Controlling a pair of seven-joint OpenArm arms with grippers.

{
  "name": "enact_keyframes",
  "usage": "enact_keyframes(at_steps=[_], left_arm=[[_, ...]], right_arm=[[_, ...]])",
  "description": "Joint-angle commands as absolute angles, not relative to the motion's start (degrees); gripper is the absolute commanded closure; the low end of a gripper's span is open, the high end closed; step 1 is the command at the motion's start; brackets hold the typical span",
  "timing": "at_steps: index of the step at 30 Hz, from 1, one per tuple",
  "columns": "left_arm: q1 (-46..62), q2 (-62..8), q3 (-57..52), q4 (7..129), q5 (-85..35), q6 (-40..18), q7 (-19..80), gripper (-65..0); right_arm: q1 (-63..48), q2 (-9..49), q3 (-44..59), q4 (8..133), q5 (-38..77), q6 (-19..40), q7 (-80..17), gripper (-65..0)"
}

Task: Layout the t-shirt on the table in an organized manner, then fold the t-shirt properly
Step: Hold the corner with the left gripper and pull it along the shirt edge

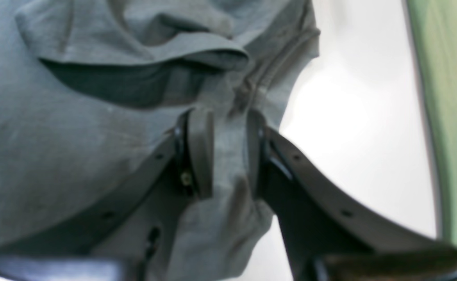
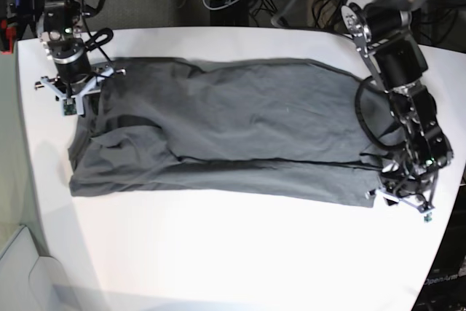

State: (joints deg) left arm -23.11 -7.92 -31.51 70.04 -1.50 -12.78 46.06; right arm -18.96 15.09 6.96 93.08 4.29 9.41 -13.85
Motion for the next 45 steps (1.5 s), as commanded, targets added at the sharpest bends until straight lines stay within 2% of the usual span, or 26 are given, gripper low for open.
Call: enact_keyframes(at_steps=[1,10,23,36,37,40,45], left_arm=[[-24.40,-8.66,-31.52,71.34,-1.63,-12.70,44.88,-23.3],[-23.69,-9.19,-31.69,65.45,-1.98,-12.70,43.82,-23.3],[-24.04,-8.66,-31.69,59.30,-1.98,-12.70,36.88,-23.3],[-24.22,-7.34,-31.43,59.12,-2.07,-12.70,36.44,-22.8],[-24.22,-7.08,-31.43,59.12,-2.07,-12.70,36.44,-22.3],[-25.36,-6.81,-31.43,58.68,-2.07,-13.05,36.35,-15.3],[-25.80,-6.73,-31.34,59.21,-2.07,-13.14,36.35,-14.5]], right_arm=[[-18.77,15.60,7.25,93.85,4.35,9.36,-12.35,-16.5],[-17.63,15.60,7.16,89.71,4.35,9.36,-12.26,-16.5],[-17.54,15.60,7.16,89.71,4.35,9.36,-12.26,-16.5],[-16.75,15.69,7.16,89.63,4.35,9.36,-12.26,-16.5],[-16.75,15.69,7.16,89.63,4.35,9.36,-12.26,-16.5],[-16.75,15.69,7.16,89.63,4.35,9.36,-12.26,-16.5],[-16.75,15.69,7.16,89.63,4.35,9.36,-12.26,-16.5]])
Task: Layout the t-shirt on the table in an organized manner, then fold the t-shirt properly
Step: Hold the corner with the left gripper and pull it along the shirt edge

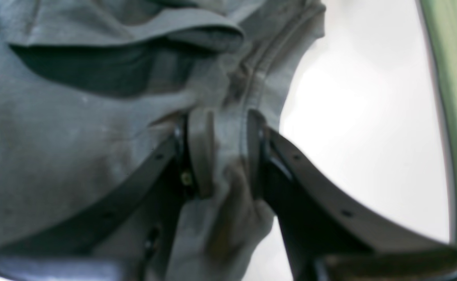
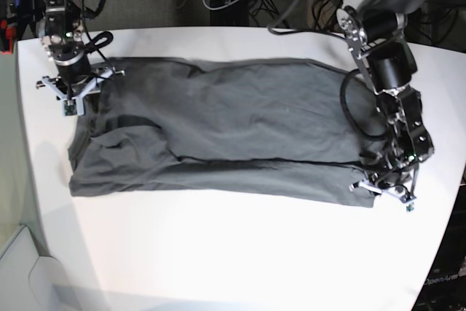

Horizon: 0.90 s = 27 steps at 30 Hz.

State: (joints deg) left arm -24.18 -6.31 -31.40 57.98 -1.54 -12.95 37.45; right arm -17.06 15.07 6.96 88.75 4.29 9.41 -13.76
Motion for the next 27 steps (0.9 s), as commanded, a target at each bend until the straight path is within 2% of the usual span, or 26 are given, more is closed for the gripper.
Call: enact_keyframes(at_steps=[1,12,27], left_arm=[[-25.80,-6.73,-31.34,59.21,-2.07,-13.05,36.35,-14.5],[-25.89,-6.73,-31.34,59.12,-2.07,-12.79,36.35,-20.4],[-27.38,-6.64,-31.52,58.59,-2.07,-12.79,36.35,-20.5]], right_arm=[[-16.75,15.69,7.16,89.63,4.35,9.36,-12.26,-16.5],[-16.75,15.69,7.16,89.63,4.35,9.36,-12.26,-16.5],[-16.75,15.69,7.16,89.63,4.35,9.36,-12.26,-16.6]])
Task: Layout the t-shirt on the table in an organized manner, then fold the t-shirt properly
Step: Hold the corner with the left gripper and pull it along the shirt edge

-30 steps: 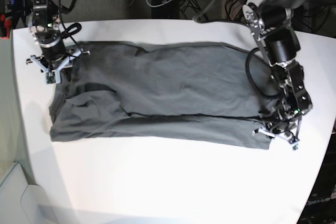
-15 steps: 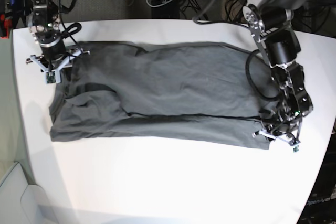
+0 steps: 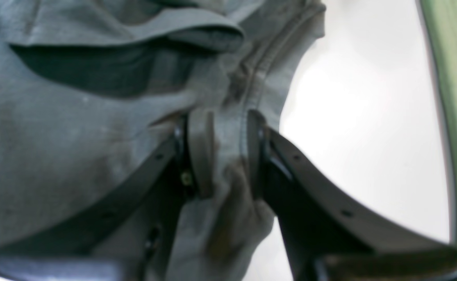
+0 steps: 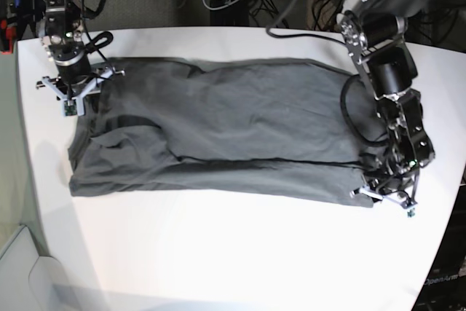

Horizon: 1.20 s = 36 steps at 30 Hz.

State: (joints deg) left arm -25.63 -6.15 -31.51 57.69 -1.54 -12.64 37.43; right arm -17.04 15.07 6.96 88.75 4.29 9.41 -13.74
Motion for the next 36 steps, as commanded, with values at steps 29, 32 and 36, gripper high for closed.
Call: enact_keyframes(at_steps=[29,32,36], left_arm=[[-26.95,-6.64,-31.78,58.42,-2.07,-12.70,36.44,-0.3],[-27.30,-6.64,-31.78,59.03,-2.07,-12.70,36.44,-0.3],[-28.97,-6.55,-31.78,59.03,-2.07,-12.70,36.44,-0.3]], right_arm=[[-16.40,15.69,7.16,89.63,4.35,9.36,-12.26,-16.6],[-15.96,15.69,7.25,89.63,4.35,9.36,-12.26,-16.6],[-15.87,15.69,7.25,89.63,4.35,9.36,-12.26,-16.6]])
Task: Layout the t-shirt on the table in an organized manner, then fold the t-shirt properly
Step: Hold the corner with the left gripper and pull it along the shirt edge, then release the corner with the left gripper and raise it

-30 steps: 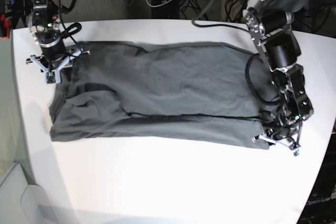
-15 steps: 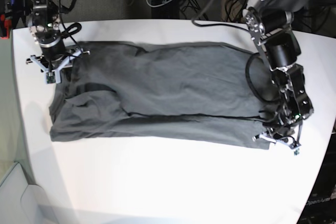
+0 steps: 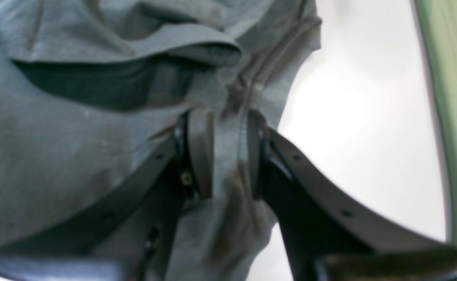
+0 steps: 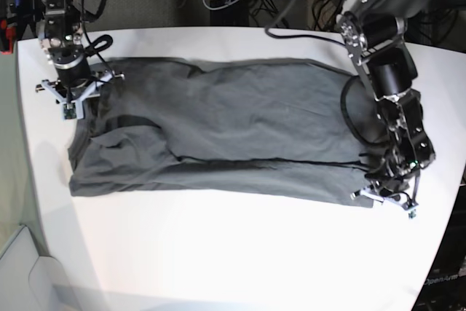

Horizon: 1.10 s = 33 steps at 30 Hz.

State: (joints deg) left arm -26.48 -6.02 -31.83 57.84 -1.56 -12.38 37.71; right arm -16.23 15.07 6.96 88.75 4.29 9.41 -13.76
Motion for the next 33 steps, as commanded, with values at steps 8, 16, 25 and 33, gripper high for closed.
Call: enact_keyframes(at_steps=[8,16,25,33], left_arm=[[-33.45,-5.14,-31.78,58.51,-2.07,-12.62,36.35,-0.3],[-40.04,-4.79,-31.25,48.13,-2.07,-5.14,25.89,-0.3],[-48.84,-5.23,-31.25,31.34,-1.98,-0.92,10.86,-0.3],[-54.11,-6.55,-31.52,25.63,-2.07,3.03,6.20,-0.4]], right_arm=[[-15.87,15.69,7.25,89.63,4.35,9.36,-12.26,-16.6],[-15.87,16.40,7.69,90.33,4.35,9.36,-12.26,-16.6],[-16.75,18.24,7.78,91.47,4.35,9.36,-12.26,-16.4],[-18.59,19.03,7.78,92.62,4.35,9.36,-12.26,-16.4]])
